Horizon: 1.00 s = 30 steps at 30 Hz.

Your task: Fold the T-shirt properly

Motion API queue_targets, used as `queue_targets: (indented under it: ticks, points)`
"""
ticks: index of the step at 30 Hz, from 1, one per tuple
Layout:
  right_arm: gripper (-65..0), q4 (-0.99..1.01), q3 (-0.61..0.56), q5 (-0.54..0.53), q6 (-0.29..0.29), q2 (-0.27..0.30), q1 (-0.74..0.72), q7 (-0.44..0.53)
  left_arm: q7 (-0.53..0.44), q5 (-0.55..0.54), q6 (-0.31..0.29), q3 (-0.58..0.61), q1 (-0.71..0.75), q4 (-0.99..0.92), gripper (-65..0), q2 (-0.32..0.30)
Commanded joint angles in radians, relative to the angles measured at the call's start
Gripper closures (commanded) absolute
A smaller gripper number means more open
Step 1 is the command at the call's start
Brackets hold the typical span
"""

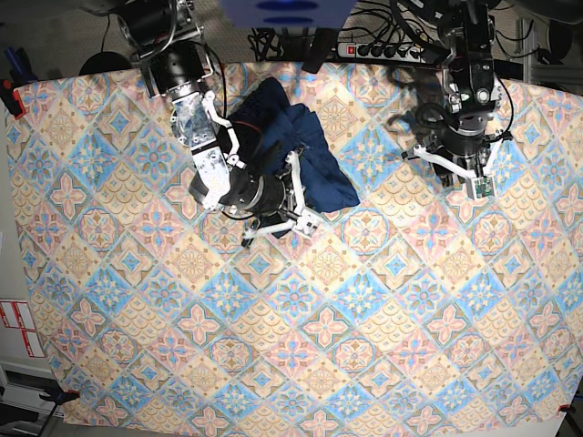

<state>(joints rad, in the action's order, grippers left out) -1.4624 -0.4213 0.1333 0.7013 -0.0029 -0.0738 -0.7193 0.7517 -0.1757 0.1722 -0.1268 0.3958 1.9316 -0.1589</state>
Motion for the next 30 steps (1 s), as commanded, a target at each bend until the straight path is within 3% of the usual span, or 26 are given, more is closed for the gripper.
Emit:
queue_targets:
  ticks: [1, 10, 14, 19, 26, 30]
  points:
    - [-1.5, -0.004, -0.001, -0.014, -0.003, -0.007, -0.019, 0.045, -0.021, 0.005, 0.002, -0.001, -0.004, 0.018, -17.5, -0.001]
    - [-1.5, 0.156, -0.044, -0.014, -0.003, -0.082, -0.016, 0.073, -0.021, 0.005, 0.002, -0.003, -0.004, 0.018, -17.5, -0.001]
    - [-1.5, 0.179, -0.109, -0.014, -0.003, -0.082, -0.019, 0.123, -0.022, 0.005, 0.002, -0.003, -0.005, 0.018, -17.5, -0.001]
    - [-1.5, 0.144, -0.11, -0.014, -0.003, -0.082, -0.019, 0.123, -0.022, 0.005, 0.002, -0.003, -0.005, 0.018, -17.5, -0.001]
    - [-1.5, -0.114, -0.063, -0.014, -0.003, -0.03, 0.006, 0.036, -0.022, 0.005, 0.002, -0.003, -0.005, 0.018, -17.5, -0.001]
    - [-1.5, -0.117, -0.02, -0.014, -0.003, -0.026, 0.004, 0.031, -0.022, 0.005, 0.002, -0.003, -0.005, 0.018, -17.5, -0.001]
